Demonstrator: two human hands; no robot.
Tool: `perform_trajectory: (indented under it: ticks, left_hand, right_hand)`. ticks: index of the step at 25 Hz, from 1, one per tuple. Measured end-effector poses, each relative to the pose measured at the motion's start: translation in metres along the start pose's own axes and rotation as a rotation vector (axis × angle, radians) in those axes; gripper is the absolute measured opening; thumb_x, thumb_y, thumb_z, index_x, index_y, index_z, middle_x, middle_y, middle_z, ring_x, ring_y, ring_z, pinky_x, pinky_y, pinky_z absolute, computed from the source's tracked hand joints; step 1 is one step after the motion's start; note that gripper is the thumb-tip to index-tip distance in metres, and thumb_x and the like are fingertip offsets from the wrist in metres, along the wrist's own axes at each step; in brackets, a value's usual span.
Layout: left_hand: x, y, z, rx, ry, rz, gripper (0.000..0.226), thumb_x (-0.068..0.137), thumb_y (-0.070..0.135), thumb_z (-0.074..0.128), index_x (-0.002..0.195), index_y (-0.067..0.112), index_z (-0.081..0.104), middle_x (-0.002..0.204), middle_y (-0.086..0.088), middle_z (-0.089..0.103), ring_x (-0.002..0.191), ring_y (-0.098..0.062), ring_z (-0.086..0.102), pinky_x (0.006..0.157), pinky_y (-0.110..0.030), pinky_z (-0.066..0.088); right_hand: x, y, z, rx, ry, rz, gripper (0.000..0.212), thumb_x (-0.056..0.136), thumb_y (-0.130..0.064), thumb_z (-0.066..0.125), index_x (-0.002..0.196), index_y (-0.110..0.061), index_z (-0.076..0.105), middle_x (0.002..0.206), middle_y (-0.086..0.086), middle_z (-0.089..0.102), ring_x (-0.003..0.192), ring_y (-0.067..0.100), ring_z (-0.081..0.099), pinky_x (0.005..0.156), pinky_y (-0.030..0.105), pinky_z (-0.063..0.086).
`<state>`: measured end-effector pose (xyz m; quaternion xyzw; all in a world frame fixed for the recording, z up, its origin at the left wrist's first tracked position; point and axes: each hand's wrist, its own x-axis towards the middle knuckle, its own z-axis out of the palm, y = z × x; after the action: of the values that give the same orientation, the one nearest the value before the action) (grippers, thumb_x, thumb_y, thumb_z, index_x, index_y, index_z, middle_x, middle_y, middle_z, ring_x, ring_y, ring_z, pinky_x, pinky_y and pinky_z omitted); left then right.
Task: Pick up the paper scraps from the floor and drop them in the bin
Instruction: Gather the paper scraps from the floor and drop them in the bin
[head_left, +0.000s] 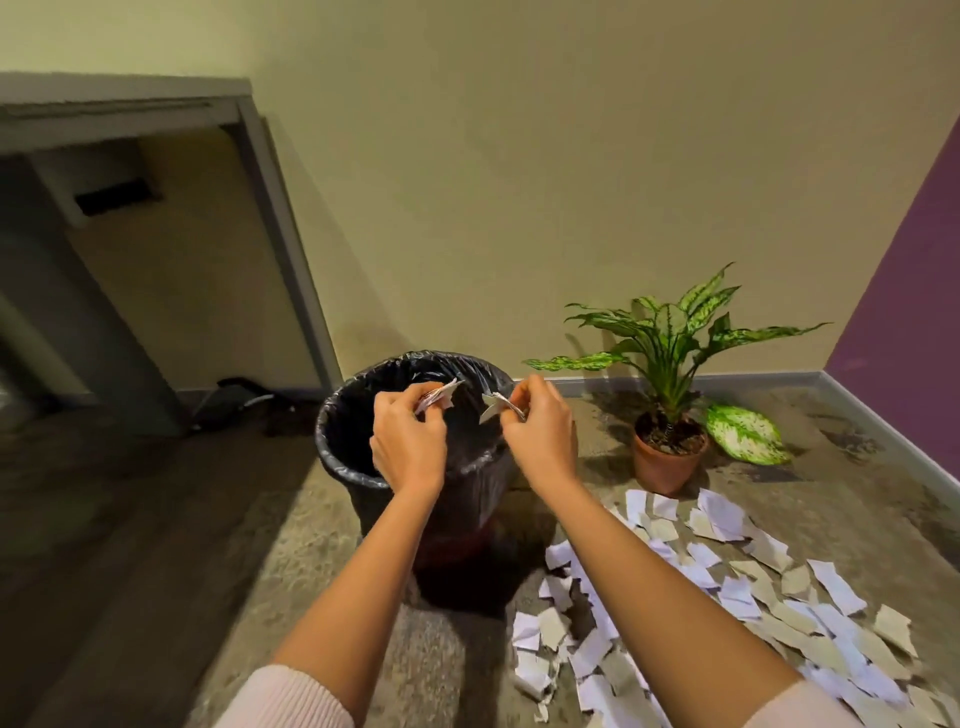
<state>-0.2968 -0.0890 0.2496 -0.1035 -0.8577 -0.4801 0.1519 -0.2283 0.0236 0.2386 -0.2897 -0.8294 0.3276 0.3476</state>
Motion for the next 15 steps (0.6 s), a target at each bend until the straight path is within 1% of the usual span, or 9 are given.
perform_trajectory:
  ticks: [4, 6, 9, 11, 13, 15]
  left_hand:
    - [0.033, -0.018, -0.008, 0.024, -0.016, -0.057, 0.018, 0.088, 0.03, 0.065, 0.104, 0.036, 0.071, 0.107, 0.002, 0.061, 0.09, -0.024, 0.063, 0.071, -0.031, 0.039]
    - [0.04, -0.024, -0.009, 0.032, -0.049, -0.069, 0.027, 0.087, 0.029, 0.067, 0.114, 0.034, 0.068, 0.113, 0.002, 0.062, 0.096, -0.023, 0.064, 0.076, -0.032, 0.042]
    - [0.043, -0.027, -0.006, 0.074, -0.117, -0.063, 0.039, 0.089, 0.021, 0.066, 0.126, 0.032, 0.062, 0.122, 0.003, 0.061, 0.099, -0.021, 0.064, 0.081, -0.034, 0.046]
    - [0.042, -0.027, -0.002, 0.086, -0.148, -0.067, 0.04, 0.089, 0.018, 0.064, 0.126, 0.033, 0.062, 0.12, 0.001, 0.064, 0.098, -0.021, 0.065, 0.078, -0.035, 0.049]
    - [0.04, -0.026, 0.001, 0.089, -0.15, -0.103, 0.034, 0.09, 0.02, 0.065, 0.121, 0.034, 0.065, 0.112, 0.001, 0.069, 0.095, -0.021, 0.066, 0.074, -0.034, 0.049]
    - [0.035, -0.024, 0.004, 0.094, -0.153, -0.127, 0.028, 0.09, 0.024, 0.066, 0.116, 0.034, 0.068, 0.106, 0.001, 0.071, 0.095, -0.021, 0.067, 0.078, -0.037, 0.053]
  right_hand:
    - [0.023, -0.02, 0.028, -0.018, -0.069, -0.001, 0.019, 0.085, -0.023, 0.069, 0.09, -0.02, 0.051, 0.096, -0.003, 0.057, 0.084, 0.019, 0.056, 0.068, 0.037, 0.049]
    - [0.028, -0.023, 0.034, -0.002, -0.096, 0.012, 0.023, 0.084, -0.026, 0.071, 0.096, -0.019, 0.054, 0.096, -0.002, 0.06, 0.084, 0.019, 0.058, 0.07, 0.037, 0.051]
    - [0.033, -0.021, 0.035, 0.034, -0.126, 0.038, 0.021, 0.085, -0.023, 0.071, 0.1, -0.017, 0.057, 0.097, -0.001, 0.063, 0.087, 0.018, 0.059, 0.075, 0.037, 0.053]
    - [0.033, -0.017, 0.033, 0.025, -0.141, 0.045, 0.014, 0.087, -0.02, 0.069, 0.097, -0.017, 0.06, 0.095, -0.001, 0.065, 0.085, 0.018, 0.06, 0.073, 0.036, 0.053]
    - [0.033, -0.012, 0.03, 0.001, -0.151, 0.041, 0.006, 0.088, -0.019, 0.066, 0.091, -0.018, 0.062, 0.09, -0.001, 0.066, 0.082, 0.018, 0.06, 0.069, 0.033, 0.051]
    - [0.033, -0.007, 0.027, -0.003, -0.149, 0.033, 0.004, 0.088, -0.018, 0.065, 0.087, -0.019, 0.062, 0.086, -0.003, 0.064, 0.079, 0.016, 0.059, 0.065, 0.029, 0.046]
